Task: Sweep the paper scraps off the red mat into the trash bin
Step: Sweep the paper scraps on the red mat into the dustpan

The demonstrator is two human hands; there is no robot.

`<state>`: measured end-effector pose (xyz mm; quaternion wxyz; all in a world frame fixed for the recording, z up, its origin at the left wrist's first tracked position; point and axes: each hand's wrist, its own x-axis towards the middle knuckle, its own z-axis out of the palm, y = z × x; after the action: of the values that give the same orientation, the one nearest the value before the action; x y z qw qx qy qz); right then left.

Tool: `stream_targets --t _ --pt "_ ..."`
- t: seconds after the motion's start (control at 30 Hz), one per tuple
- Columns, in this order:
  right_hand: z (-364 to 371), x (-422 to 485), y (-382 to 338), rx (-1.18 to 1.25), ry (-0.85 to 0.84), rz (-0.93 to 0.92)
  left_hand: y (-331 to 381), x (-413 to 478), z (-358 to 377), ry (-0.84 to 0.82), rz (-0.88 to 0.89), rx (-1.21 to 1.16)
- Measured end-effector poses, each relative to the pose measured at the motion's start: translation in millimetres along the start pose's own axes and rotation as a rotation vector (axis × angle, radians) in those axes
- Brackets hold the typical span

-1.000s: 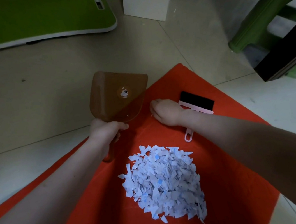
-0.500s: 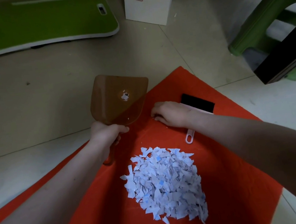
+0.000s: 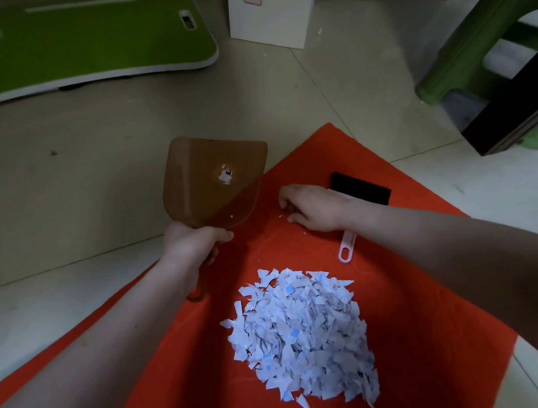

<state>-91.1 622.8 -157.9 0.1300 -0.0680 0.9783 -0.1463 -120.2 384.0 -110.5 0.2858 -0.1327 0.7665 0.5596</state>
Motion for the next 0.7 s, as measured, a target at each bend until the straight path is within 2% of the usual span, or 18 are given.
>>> stream_targets --t 0.47,0.53,0.6,0.7 --pt "11 -2 -19 -0.235 0.130 0.015 -5 3 6 0.006 -0.014 0.024" --pt "12 -4 -16 -0.111 0.123 0.098 -6 3 5 0.009 -0.014 0.021" --pt "9 -6 -11 0.118 0.128 0.163 -6 3 4 0.012 -0.004 0.020" --pt "-3 -16 -9 0.351 0.241 0.193 -4 -1 2 0.010 0.003 0.030"
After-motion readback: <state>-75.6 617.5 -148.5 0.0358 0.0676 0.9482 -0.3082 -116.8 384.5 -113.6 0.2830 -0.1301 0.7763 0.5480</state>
